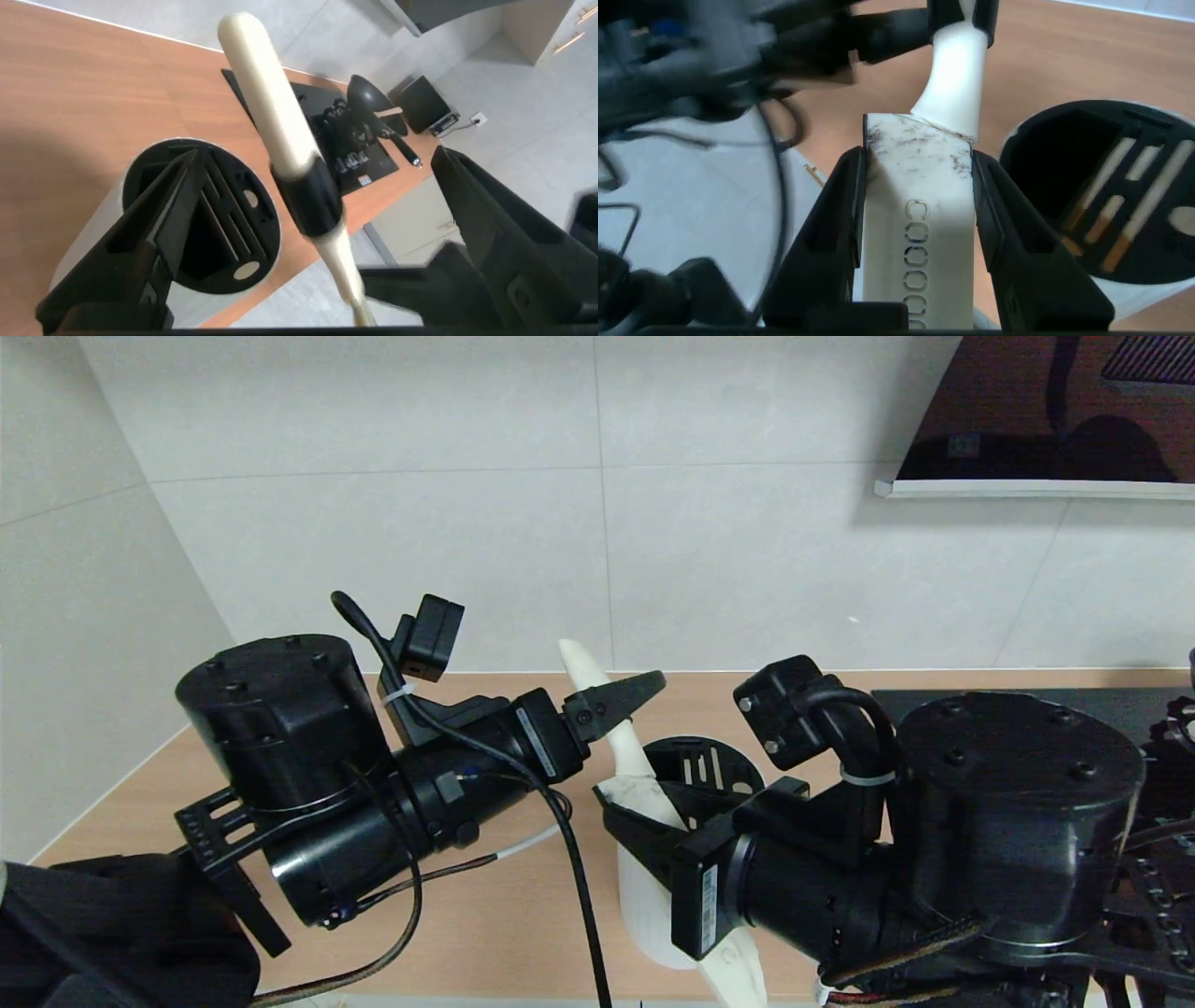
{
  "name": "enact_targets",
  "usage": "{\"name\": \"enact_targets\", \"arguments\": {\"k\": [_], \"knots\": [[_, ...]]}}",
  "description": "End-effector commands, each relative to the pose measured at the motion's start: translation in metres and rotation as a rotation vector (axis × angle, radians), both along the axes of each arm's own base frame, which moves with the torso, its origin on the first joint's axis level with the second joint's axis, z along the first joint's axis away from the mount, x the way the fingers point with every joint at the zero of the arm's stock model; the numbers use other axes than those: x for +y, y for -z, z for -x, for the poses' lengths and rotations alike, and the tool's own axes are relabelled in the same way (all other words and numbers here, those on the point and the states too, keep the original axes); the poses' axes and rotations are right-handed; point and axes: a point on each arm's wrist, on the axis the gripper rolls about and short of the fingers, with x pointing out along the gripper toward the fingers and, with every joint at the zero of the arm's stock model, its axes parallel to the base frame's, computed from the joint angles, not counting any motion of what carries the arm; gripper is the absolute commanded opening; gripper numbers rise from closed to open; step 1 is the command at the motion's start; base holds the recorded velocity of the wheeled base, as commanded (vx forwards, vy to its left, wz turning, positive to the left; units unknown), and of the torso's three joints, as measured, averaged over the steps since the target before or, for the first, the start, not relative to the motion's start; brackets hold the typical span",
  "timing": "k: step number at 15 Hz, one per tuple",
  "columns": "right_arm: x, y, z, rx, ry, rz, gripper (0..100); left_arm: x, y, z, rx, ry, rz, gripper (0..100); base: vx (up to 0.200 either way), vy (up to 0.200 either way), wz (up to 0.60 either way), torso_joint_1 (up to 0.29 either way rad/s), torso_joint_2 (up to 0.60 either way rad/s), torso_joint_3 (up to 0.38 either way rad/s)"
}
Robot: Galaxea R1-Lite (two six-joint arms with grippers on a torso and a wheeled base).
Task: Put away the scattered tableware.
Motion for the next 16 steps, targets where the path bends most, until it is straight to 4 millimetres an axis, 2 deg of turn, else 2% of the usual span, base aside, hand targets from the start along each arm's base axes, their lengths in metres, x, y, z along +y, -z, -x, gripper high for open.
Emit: {"name": "enact_targets", "arguments": {"k": [1,2,16], "knots": [[0.0003,0.0001,0.0009,0.000,-0.003,0.000,0,-0.0002,-0.0005,-0.0001,-0.002,0.001,0.001,100,0.000,0.000,0.00,0.000,0.00,0.000],[0.0003,-0.0003,0.0015,-0.001,-0.003,-0.001,0,-0.0002,-0.0005,-0.0002,-0.002,-0.001,0.001,0,0.000,0.000,0.00,0.000,0.00,0.000],[-0.0031,-0.0012,-0.0018,-0.008,0.046,0.001,0,0.0007,-0.0035,0.0012,-0.007,0.006,0.011,0,0.000,0.000,0.00,0.000,0.00,0.000]]}}
